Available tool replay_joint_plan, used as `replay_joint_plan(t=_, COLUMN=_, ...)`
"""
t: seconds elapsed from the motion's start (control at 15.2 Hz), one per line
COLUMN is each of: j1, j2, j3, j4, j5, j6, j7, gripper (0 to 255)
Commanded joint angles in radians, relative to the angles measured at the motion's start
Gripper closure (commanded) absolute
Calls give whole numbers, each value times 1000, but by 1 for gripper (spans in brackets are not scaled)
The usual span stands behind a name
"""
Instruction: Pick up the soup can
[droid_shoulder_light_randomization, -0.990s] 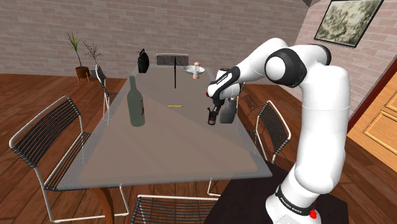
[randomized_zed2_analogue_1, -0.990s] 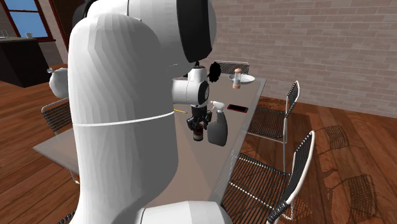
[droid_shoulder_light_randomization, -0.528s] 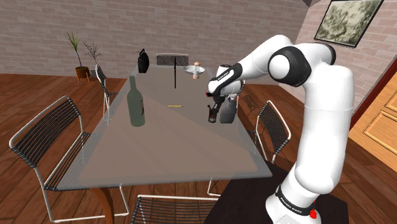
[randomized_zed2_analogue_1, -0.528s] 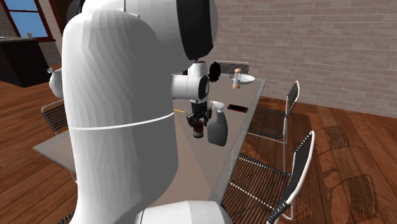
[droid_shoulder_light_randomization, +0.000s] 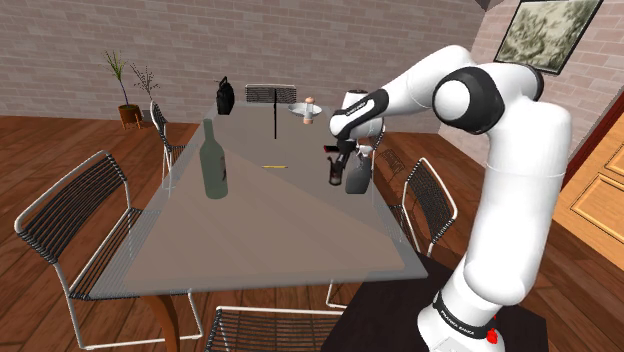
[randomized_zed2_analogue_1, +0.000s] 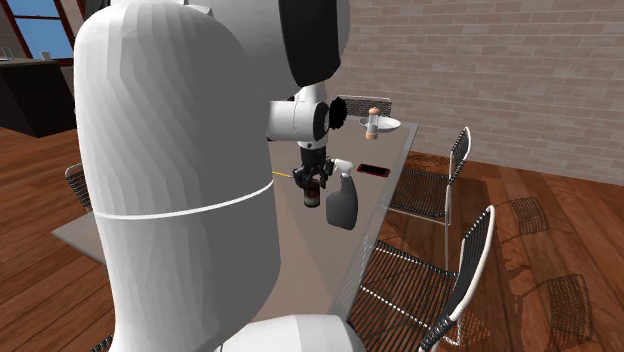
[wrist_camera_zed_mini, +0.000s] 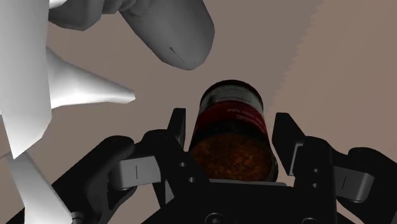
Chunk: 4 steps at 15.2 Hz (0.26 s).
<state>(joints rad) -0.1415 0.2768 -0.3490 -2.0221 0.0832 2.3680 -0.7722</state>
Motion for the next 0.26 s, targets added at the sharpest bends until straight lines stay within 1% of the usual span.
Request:
replay_joint_plan(t=0.0, j1=4, j2=-19, j3=-3, j4=4, j5=-9, j6=-22, j7=6, gripper=255)
replay_joint_plan(t=0.2, j1=5, j2=-28, j3=-5, j4=9, j5=-14, j6=-35, j7=9, gripper=255)
